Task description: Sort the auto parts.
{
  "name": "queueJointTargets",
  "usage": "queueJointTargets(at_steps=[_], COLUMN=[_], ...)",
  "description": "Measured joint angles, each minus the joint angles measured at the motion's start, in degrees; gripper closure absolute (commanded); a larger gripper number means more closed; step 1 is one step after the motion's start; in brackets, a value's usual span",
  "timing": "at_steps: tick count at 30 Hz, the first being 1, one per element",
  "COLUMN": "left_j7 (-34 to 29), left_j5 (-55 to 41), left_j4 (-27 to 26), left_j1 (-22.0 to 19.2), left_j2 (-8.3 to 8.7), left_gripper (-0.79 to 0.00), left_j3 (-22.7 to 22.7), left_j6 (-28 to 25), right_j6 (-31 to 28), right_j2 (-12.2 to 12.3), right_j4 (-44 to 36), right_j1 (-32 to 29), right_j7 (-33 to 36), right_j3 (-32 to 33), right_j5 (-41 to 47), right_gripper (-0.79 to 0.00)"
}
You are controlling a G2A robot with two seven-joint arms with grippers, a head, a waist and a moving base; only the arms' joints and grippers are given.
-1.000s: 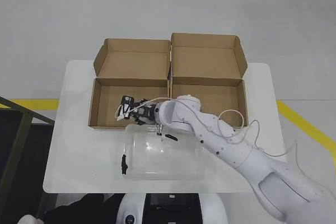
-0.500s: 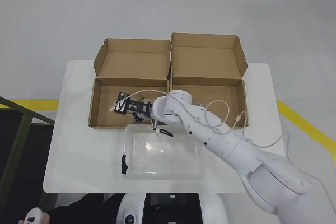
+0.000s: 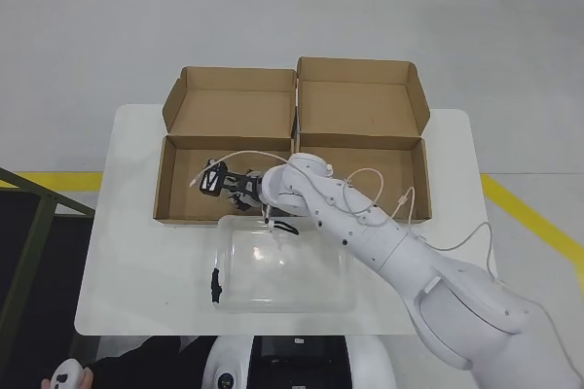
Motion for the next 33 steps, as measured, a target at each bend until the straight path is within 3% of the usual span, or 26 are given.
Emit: queueJointTargets(at_steps=[5,18,31,33], left_j7=[0.0,0.0,0.0,0.0], left_j5=[0.0,0.0,0.0,0.0], left_j4=[0.0,0.0,0.0,0.0], left_j1=[0.0,0.0,0.0,0.0], left_j2=[0.0,0.0,0.0,0.0], left_gripper=[-0.785,-0.785,-0.785,-0.785], left_j3=[0.0,0.0,0.0,0.0], left_j6=[0.0,0.0,0.0,0.0], right_j6=[-0.39,-1.87,-4.0,-4.8], right_j2=[-0.94,-1.34,4.57,5.88], right_j4=[1.84,0.61,-20.26,-24.91], right_j1=[0.26,0.45,-8.25,-10.94], right_j7=[0.12,-1.81,1.46,2.78], right_j3=[0.07,2.79,12.1,14.35], right_j5=[-0.41,-1.48,-7.14,-8.25], right_gripper=[-0.317,-0.357,-0.391,-0.539])
